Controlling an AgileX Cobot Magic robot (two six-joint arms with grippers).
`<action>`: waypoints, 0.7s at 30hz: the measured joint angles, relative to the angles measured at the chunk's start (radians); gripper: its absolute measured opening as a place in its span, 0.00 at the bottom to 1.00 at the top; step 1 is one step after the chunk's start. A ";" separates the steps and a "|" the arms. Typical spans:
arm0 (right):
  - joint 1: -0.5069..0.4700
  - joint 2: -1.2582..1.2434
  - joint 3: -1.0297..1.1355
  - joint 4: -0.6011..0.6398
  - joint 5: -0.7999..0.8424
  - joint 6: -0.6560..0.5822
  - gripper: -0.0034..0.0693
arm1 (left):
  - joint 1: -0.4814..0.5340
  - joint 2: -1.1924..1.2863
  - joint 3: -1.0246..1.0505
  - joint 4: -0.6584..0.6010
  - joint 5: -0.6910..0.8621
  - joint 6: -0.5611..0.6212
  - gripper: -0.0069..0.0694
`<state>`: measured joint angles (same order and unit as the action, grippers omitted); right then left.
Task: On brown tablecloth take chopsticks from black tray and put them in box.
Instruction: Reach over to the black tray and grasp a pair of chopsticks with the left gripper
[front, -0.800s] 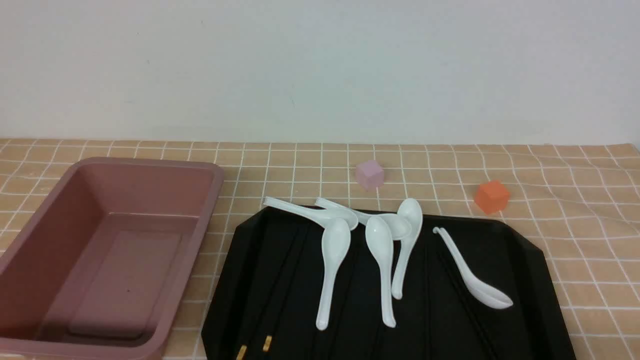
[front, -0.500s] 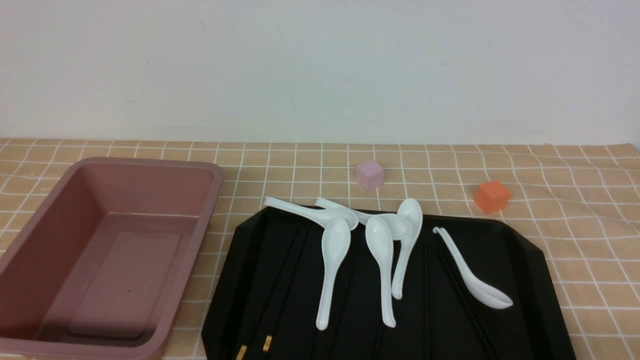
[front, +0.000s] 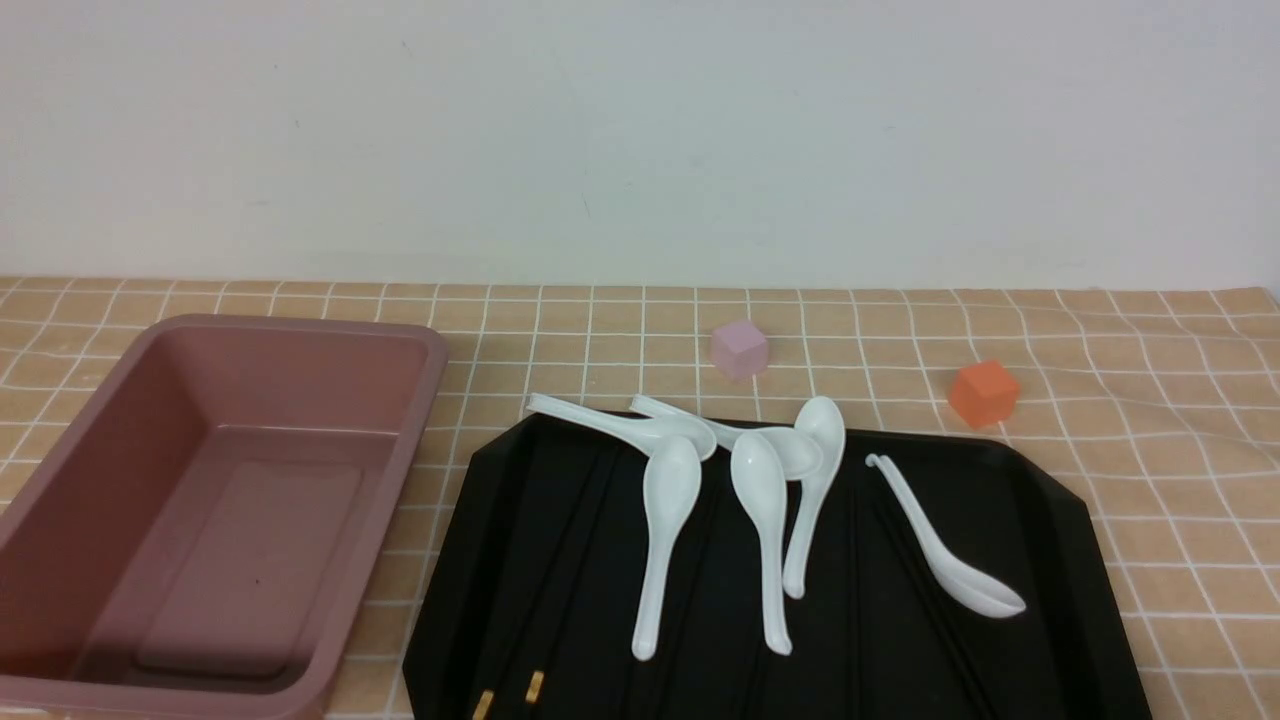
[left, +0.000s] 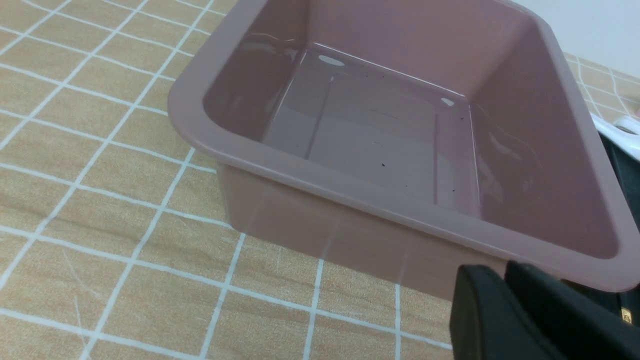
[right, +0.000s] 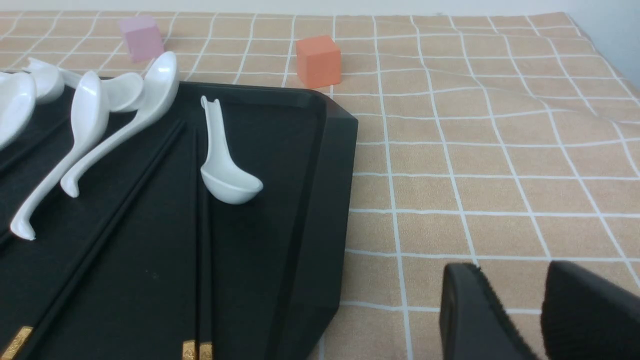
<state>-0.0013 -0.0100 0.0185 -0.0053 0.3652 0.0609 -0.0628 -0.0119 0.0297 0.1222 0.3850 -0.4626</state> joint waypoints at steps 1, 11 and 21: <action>0.000 0.000 0.000 0.000 0.000 0.000 0.38 | 0.000 0.000 0.000 0.000 0.000 0.000 0.19; 0.000 0.000 0.000 0.000 0.000 0.000 0.38 | 0.000 0.000 0.000 0.000 0.000 0.000 0.21; 0.000 0.000 0.000 0.000 0.000 0.000 0.38 | 0.000 0.000 0.000 0.000 -0.001 -0.001 0.22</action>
<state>-0.0013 -0.0100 0.0185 -0.0053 0.3652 0.0609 -0.0628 -0.0119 0.0297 0.1222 0.3837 -0.4637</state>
